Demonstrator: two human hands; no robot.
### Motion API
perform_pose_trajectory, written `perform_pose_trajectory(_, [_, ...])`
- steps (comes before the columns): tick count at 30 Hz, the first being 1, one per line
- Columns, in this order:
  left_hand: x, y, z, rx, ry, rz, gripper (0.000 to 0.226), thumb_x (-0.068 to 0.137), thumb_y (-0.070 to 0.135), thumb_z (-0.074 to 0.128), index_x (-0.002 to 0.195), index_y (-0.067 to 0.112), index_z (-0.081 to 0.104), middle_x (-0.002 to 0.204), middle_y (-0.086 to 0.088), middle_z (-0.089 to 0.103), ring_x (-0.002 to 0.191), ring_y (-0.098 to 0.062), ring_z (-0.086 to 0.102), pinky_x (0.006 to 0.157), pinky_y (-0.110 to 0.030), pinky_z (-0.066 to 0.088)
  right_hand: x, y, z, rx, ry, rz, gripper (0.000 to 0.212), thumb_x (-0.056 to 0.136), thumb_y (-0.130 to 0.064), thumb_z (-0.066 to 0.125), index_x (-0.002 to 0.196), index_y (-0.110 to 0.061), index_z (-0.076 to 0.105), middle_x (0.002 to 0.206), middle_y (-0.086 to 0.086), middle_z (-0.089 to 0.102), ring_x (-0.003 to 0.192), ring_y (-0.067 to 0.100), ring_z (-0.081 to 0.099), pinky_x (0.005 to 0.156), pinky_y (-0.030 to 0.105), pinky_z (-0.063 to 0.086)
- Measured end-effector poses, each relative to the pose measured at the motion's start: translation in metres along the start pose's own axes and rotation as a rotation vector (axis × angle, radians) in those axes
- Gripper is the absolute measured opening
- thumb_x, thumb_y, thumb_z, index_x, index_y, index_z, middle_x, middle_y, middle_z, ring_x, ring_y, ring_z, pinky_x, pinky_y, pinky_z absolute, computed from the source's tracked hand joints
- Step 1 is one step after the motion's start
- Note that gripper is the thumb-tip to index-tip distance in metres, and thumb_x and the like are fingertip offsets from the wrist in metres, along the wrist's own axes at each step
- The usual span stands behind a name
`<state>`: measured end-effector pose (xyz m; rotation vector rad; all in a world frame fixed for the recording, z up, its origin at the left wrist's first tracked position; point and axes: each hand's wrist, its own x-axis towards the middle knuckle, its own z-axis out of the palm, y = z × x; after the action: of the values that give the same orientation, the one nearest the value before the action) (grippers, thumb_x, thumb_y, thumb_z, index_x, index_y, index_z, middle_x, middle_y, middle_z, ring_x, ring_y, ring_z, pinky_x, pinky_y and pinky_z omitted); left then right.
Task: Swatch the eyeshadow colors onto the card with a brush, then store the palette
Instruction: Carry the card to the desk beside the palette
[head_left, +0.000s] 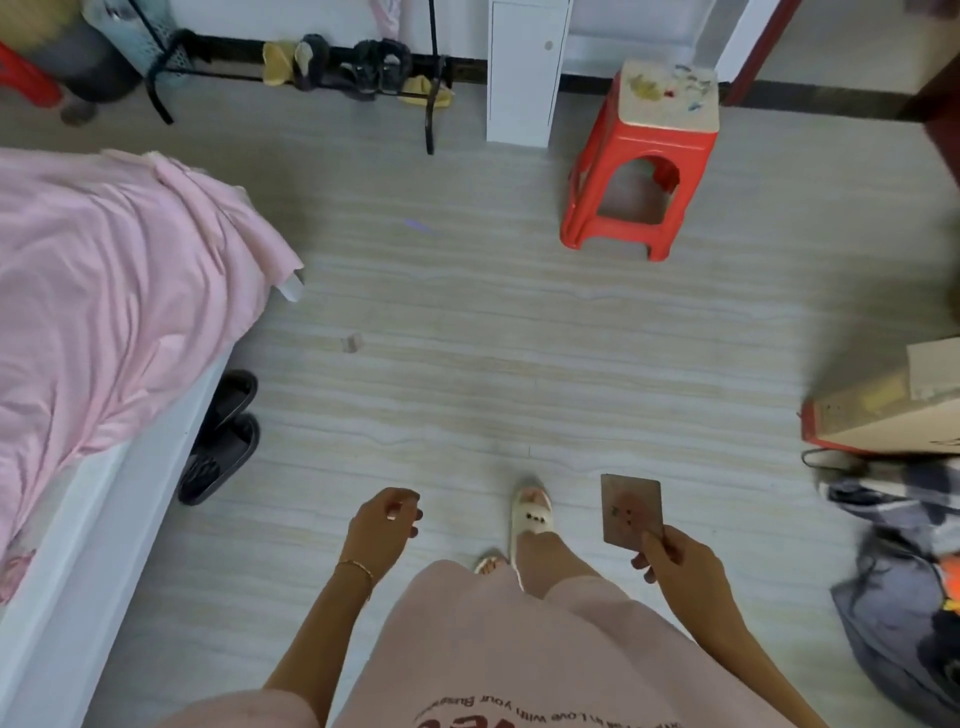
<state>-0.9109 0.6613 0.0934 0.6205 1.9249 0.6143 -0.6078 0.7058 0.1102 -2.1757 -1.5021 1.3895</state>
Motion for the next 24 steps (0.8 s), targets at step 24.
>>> perform_pose_trajectory(24, [0.269,0.206,-0.085,-0.103,0.136,-0.105,0.015,0.092,0.012,0.049,0.099,0.013,0.062,0.086,-0.002,0.067,0.073,-0.017,0.064,0.063,-0.026,0.047,0.3,-0.289,-0.005,-0.04,-0.083,-0.08,0.024,0.094,-0.023,0.043,0.075,-0.02,0.059,0.069,-0.006,0.066,0.065,0.011,0.061,0.054,0.019,0.039])
